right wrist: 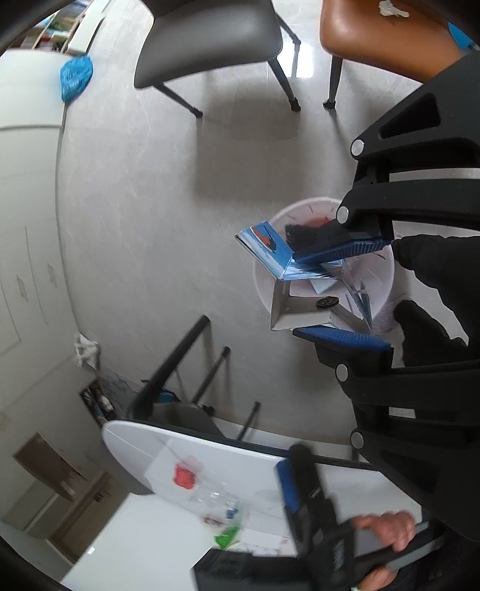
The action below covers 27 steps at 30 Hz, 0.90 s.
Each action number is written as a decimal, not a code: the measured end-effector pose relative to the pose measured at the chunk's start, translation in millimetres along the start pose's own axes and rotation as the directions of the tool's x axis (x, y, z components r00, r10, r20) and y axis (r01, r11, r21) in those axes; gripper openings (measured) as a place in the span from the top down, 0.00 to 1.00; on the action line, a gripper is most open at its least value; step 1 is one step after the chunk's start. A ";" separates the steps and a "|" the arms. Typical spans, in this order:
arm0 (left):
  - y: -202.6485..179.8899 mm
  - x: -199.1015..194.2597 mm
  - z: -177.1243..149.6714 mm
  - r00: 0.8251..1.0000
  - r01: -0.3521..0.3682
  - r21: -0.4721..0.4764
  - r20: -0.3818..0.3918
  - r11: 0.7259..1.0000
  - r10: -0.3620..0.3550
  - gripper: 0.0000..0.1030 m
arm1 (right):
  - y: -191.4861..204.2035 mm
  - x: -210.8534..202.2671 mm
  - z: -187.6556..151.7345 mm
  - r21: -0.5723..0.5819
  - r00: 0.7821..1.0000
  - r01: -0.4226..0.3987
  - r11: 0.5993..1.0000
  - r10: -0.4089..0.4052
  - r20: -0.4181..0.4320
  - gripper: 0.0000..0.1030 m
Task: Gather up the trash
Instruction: 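Carry net and box over the wastebasket and open both tools, then move both open tools back over the table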
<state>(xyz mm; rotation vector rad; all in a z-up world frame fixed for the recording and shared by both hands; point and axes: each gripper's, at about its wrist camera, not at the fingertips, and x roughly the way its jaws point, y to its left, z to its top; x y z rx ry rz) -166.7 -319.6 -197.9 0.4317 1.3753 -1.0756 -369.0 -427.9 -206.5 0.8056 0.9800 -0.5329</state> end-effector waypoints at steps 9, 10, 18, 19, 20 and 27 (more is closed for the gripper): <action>35.7 -37.7 -4.0 0.992 -0.060 -0.109 0.106 0.992 0.072 0.09 | 31.9 31.7 -4.4 -0.068 0.996 -0.014 0.998 0.009 -0.084 0.14; 39.2 -41.6 -5.1 0.990 -0.069 -0.121 0.115 0.990 0.083 0.09 | 34.6 33.0 -4.4 -0.073 0.996 -0.008 0.997 0.002 -0.088 0.13; 63.6 -74.1 -12.5 0.972 -0.106 -0.207 0.183 0.973 0.145 0.09 | 55.3 22.1 7.2 -0.115 0.998 0.003 0.993 -0.010 -0.057 0.05; 66.6 -78.7 -13.6 0.969 -0.108 -0.218 0.194 0.970 0.152 0.09 | 58.6 19.0 10.4 -0.125 0.999 0.000 0.992 -0.006 -0.049 0.04; 69.4 -82.6 -14.2 0.966 -0.110 -0.229 0.205 0.967 0.159 0.09 | 64.7 14.6 14.4 -0.146 0.999 -0.011 0.989 0.005 -0.041 0.04; 106.5 -119.0 -30.6 0.928 -0.147 -0.387 0.264 0.910 0.263 0.08 | 111.4 -1.2 43.6 -0.306 0.999 -0.035 0.951 0.037 0.001 0.03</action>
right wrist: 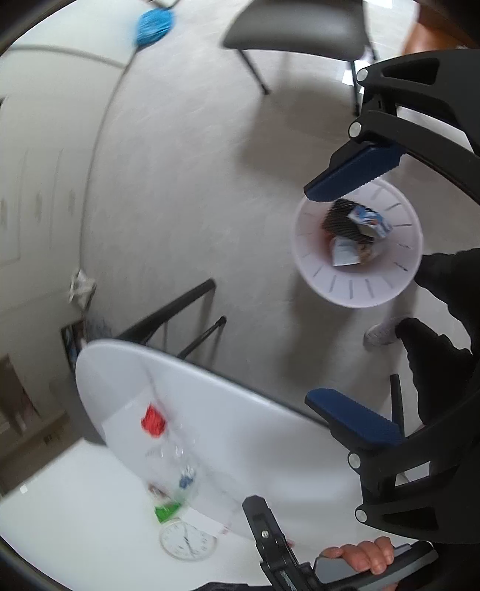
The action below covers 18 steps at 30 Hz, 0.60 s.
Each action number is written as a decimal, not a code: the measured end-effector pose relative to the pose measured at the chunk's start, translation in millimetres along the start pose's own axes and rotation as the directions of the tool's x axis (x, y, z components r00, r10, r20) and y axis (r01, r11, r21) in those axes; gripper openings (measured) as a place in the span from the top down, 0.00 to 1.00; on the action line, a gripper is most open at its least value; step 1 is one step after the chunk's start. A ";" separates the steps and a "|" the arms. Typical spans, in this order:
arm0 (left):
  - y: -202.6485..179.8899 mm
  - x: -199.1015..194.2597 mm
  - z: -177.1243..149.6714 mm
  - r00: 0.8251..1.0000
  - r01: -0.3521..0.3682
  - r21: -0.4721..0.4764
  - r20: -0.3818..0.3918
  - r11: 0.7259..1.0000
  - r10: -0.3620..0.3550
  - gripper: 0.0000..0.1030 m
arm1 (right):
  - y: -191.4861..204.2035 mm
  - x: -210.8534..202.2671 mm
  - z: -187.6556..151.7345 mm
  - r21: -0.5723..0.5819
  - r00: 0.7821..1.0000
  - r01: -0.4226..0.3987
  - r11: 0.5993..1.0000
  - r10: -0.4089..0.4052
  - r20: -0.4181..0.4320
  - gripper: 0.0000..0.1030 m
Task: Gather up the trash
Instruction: 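Move both open tools back over the table, then grasp green-white crumpled paper with left tool while right tool grasps red crumpled paper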
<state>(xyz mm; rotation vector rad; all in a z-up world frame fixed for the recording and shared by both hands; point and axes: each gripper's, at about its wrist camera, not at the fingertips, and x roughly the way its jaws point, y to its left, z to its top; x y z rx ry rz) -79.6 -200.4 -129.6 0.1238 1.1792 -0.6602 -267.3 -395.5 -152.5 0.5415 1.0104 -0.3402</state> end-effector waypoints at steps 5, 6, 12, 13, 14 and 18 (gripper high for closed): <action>45.9 -20.9 14.3 0.994 -0.071 -0.149 0.068 0.986 0.082 0.08 | 39.0 5.5 37.3 -0.123 0.998 -0.065 0.990 0.068 0.020 0.03; 54.6 -23.7 18.2 0.992 -0.087 -0.168 0.074 0.982 0.101 0.08 | 46.0 7.3 42.5 -0.138 0.997 -0.072 0.988 0.075 0.021 0.03; 102.4 -29.8 47.7 0.976 -0.147 -0.232 0.122 0.962 0.178 0.08 | 103.6 27.2 86.1 -0.230 0.989 -0.137 0.964 0.146 0.024 0.03; 110.0 -29.2 54.0 0.973 -0.153 -0.235 0.133 0.960 0.188 0.08 | 113.4 31.2 93.1 -0.246 0.988 -0.143 0.959 0.153 0.024 0.03; 116.2 -28.9 58.9 0.970 -0.161 -0.237 0.142 0.958 0.199 0.08 | 125.3 37.3 102.4 -0.264 0.987 -0.147 0.953 0.160 0.025 0.03; 151.9 -11.8 93.4 0.960 -0.181 -0.242 0.167 0.953 0.225 0.08 | 159.2 60.5 131.1 -0.301 0.986 -0.145 0.943 0.161 0.030 0.03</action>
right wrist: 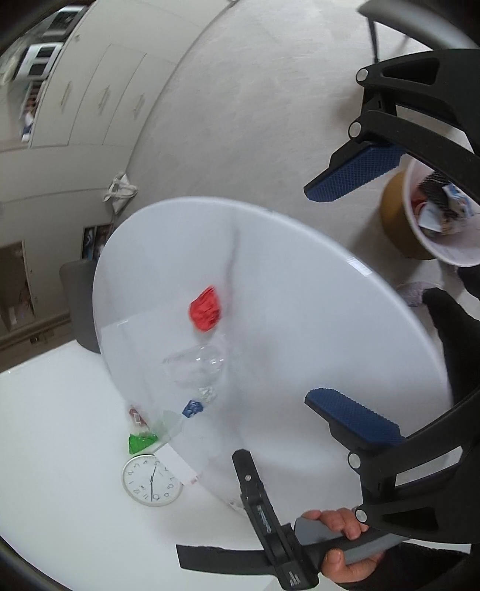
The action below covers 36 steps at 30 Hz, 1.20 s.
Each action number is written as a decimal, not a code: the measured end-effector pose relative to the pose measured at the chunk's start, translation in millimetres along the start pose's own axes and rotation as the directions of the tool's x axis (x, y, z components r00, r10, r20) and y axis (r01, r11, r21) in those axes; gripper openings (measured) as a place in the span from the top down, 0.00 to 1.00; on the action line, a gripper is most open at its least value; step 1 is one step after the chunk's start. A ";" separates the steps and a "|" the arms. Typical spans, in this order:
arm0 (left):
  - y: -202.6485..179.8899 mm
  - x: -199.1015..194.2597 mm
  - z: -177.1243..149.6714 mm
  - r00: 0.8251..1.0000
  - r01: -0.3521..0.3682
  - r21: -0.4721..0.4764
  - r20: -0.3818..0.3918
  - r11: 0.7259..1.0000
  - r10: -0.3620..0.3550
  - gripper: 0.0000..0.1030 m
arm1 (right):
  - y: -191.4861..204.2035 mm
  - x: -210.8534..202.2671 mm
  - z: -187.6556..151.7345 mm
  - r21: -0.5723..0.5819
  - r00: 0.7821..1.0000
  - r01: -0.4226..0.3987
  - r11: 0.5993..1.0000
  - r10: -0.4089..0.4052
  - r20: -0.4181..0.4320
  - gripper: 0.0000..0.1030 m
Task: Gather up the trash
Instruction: 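Grasp green-white crumpled paper with left tool while right tool grasps red crumpled paper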
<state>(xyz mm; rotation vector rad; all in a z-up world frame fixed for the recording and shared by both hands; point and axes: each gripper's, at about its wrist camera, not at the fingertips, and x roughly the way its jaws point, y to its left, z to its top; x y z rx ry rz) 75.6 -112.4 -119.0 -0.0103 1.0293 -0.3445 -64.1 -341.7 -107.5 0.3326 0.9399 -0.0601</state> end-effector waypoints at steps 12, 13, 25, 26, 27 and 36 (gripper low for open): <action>61.2 139.8 80.1 0.993 -0.090 -0.010 -0.079 0.996 0.089 0.24 | 33.1 126.5 89.6 -0.075 0.997 0.033 0.997 -0.039 -0.071 0.03; 65.3 149.6 82.5 0.991 -0.094 -0.016 -0.092 0.995 0.092 0.25 | 33.8 134.5 93.6 -0.081 0.996 0.035 0.996 -0.041 -0.078 0.03; 63.2 196.3 95.3 0.986 -0.136 0.043 -0.090 0.990 0.139 0.67 | 27.7 184.8 103.5 -0.129 0.986 0.038 0.991 -0.058 -0.156 0.05; 62.2 196.5 95.4 0.987 -0.133 0.045 -0.089 0.990 0.137 0.68 | 26.2 189.0 103.7 -0.125 0.985 0.025 0.992 -0.046 -0.165 0.08; 61.9 196.5 95.8 0.987 -0.128 0.040 -0.091 0.991 0.131 0.68 | 25.9 194.0 105.2 -0.122 0.984 0.022 0.992 -0.043 -0.173 0.10; 68.2 156.4 86.7 0.991 -0.114 0.005 -0.076 0.993 0.114 0.68 | 36.0 235.6 112.7 -0.207 0.975 -0.004 0.978 -0.042 -0.219 0.42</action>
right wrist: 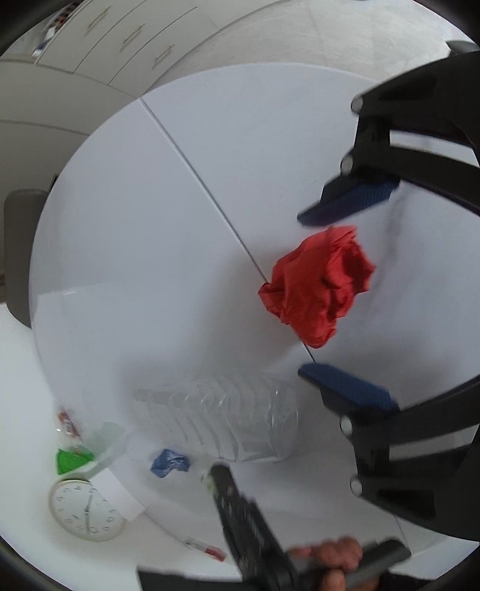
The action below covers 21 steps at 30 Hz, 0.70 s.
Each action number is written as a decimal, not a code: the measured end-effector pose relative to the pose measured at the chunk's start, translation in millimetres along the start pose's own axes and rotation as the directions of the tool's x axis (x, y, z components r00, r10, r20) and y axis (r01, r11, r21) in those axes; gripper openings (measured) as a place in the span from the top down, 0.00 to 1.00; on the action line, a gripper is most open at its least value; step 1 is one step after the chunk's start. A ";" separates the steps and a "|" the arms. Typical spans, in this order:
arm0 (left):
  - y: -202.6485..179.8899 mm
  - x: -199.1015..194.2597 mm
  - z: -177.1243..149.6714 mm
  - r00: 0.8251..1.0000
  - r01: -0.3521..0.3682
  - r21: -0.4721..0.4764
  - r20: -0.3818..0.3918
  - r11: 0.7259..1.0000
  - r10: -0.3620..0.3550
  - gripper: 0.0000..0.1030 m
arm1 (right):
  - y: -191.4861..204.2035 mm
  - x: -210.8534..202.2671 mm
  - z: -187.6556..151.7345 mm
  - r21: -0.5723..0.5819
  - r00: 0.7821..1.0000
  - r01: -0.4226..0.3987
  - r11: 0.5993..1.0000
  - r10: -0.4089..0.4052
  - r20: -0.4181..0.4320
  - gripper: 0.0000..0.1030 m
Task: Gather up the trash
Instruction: 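Grasp green-white crumpled paper with left tool while right tool grasps red crumpled paper, then carry both papers over the wastebasket and open both tools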
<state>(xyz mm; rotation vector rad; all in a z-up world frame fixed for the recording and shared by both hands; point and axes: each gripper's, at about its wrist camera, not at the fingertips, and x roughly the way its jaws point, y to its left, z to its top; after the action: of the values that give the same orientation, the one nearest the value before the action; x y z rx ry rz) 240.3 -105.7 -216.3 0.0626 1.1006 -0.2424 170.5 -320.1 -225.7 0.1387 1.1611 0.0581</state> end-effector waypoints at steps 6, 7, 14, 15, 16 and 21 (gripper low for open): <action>2.9 -41.8 -15.7 0.999 0.034 -0.009 -0.002 0.999 -0.034 0.68 | -6.9 -7.8 -3.8 0.044 0.999 -0.034 0.998 0.033 0.014 0.53; -0.4 -48.9 -19.5 0.999 0.044 0.000 -0.001 0.999 -0.044 0.68 | -8.7 -15.1 -6.6 0.055 0.999 -0.041 0.998 0.040 0.025 0.53; -49.4 -109.1 -62.6 0.987 0.159 0.102 -0.024 0.982 -0.157 0.68 | -22.5 -97.4 -54.9 0.140 0.991 -0.077 0.987 0.061 0.118 0.53; -61.8 -118.3 -70.5 0.984 0.181 0.129 -0.029 0.975 -0.178 0.68 | -25.1 -112.1 -67.9 0.154 0.990 -0.078 0.985 0.058 0.129 0.53; -68.5 -125.0 -76.8 0.982 0.189 0.147 -0.030 0.971 -0.186 0.68 | -27.6 -123.7 -78.7 0.165 0.989 -0.077 0.983 0.054 0.136 0.53; -123.0 -157.3 -112.8 0.967 0.254 0.249 -0.057 0.935 -0.248 0.68 | -40.0 -177.6 -144.1 0.233 0.987 -0.061 0.970 0.024 0.158 0.53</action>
<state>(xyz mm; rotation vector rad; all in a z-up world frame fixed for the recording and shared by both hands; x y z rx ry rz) 46.4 -180.4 -119.3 0.1552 1.0963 -0.6149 -33.4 -369.2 -126.0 0.3747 1.0078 -0.0535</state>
